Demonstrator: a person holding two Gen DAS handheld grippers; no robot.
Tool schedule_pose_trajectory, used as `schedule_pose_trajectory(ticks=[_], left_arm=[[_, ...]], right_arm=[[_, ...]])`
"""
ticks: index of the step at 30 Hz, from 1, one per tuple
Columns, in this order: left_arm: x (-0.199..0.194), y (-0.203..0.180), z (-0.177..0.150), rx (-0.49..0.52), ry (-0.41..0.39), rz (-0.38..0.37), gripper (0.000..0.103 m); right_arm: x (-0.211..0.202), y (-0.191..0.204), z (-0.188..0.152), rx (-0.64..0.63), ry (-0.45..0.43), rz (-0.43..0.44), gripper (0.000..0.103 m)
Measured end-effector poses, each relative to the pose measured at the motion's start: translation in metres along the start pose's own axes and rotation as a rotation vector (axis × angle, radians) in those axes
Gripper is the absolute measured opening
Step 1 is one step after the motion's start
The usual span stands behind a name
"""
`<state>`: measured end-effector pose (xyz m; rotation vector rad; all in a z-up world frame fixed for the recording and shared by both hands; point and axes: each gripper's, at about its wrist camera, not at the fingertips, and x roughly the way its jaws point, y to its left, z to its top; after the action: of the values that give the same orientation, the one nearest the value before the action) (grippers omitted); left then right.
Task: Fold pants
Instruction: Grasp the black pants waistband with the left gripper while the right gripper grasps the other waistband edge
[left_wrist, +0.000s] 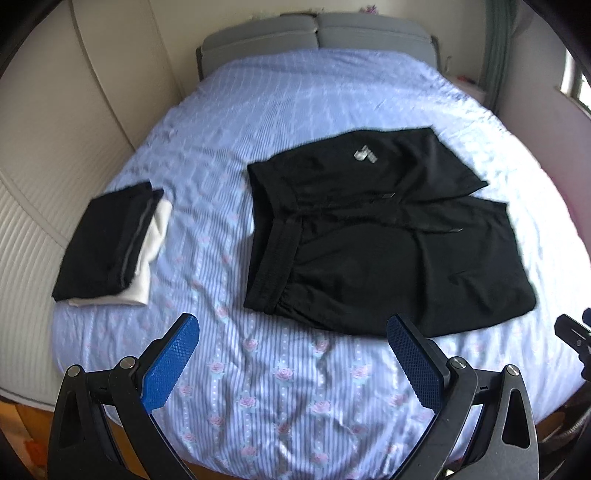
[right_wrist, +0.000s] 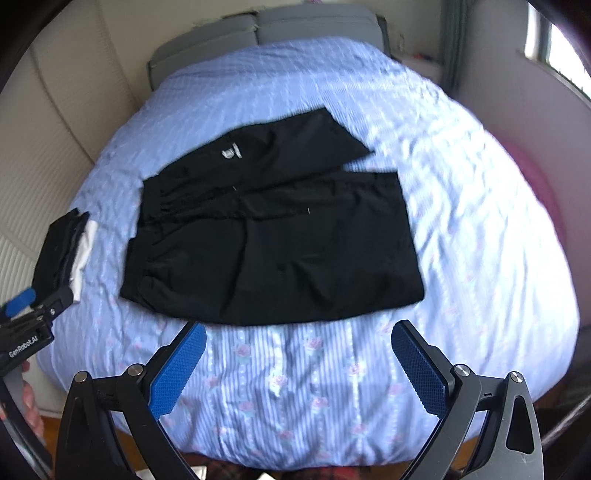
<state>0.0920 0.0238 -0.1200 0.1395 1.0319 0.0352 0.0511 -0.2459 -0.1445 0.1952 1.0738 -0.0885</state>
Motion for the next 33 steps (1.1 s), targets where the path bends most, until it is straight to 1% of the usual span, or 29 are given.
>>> schedule_pose_trajectory(ticks=[2, 4, 5, 7, 12, 15, 17, 18, 22, 24, 27, 28, 29, 30, 31, 32, 33], left_arm=[[0.024, -0.001, -0.002, -0.016, 0.035, -0.008, 0.103], [0.047, -0.001, -0.004, -0.035, 0.06, -0.015, 0.103], [0.06, -0.002, -0.005, -0.044, 0.075, -0.018, 0.103], [0.086, -0.004, -0.008, -0.066, 0.108, -0.019, 0.103], [0.133, -0.007, -0.019, -0.123, 0.185, -0.035, 0.103], [0.154, -0.008, -0.026, -0.145, 0.23, -0.061, 0.103], [0.166, -0.009, -0.029, -0.156, 0.261, -0.077, 0.102], [0.172, -0.009, -0.03, -0.176, 0.28, -0.094, 0.102], [0.188, -0.009, -0.027, -0.224, 0.31, -0.143, 0.102], [0.195, -0.013, -0.025, -0.215, 0.317, -0.159, 0.1], [0.203, -0.023, -0.022, -0.186, 0.318, -0.168, 0.093], [0.205, -0.025, -0.022, -0.187, 0.319, -0.173, 0.088], [0.206, -0.027, -0.021, -0.194, 0.318, -0.178, 0.082], [0.208, -0.028, -0.019, -0.198, 0.319, -0.181, 0.079], [0.207, -0.03, -0.017, -0.202, 0.32, -0.183, 0.068], [0.205, -0.03, -0.015, -0.206, 0.318, -0.182, 0.054], [0.204, -0.03, -0.012, -0.209, 0.321, -0.173, 0.046]], right_arm=[[0.025, -0.007, -0.002, 0.044, 0.029, 0.007, 0.093], [0.05, -0.014, -0.002, 0.092, 0.049, 0.01, 0.092], [0.066, -0.018, -0.002, 0.119, 0.062, 0.007, 0.09], [0.086, -0.023, -0.004, 0.153, 0.078, 0.011, 0.088], [0.136, -0.037, -0.011, 0.229, 0.13, 0.006, 0.082], [0.156, -0.046, -0.017, 0.279, 0.154, 0.006, 0.08], [0.168, -0.053, -0.02, 0.307, 0.168, 0.008, 0.075], [0.171, -0.055, -0.02, 0.315, 0.172, 0.009, 0.074], [0.185, -0.063, -0.017, 0.329, 0.184, -0.012, 0.073], [0.186, -0.069, -0.016, 0.355, 0.181, -0.003, 0.073], [0.189, -0.076, -0.015, 0.357, 0.179, -0.027, 0.073], [0.191, -0.078, -0.013, 0.355, 0.176, -0.033, 0.073], [0.195, -0.08, -0.01, 0.354, 0.173, -0.039, 0.069], [0.197, -0.081, -0.007, 0.353, 0.173, -0.043, 0.065], [0.199, -0.082, -0.005, 0.348, 0.172, -0.051, 0.053], [0.201, -0.081, 0.0, 0.33, 0.175, -0.068, 0.039], [0.202, -0.079, 0.004, 0.305, 0.177, -0.074, 0.03]])
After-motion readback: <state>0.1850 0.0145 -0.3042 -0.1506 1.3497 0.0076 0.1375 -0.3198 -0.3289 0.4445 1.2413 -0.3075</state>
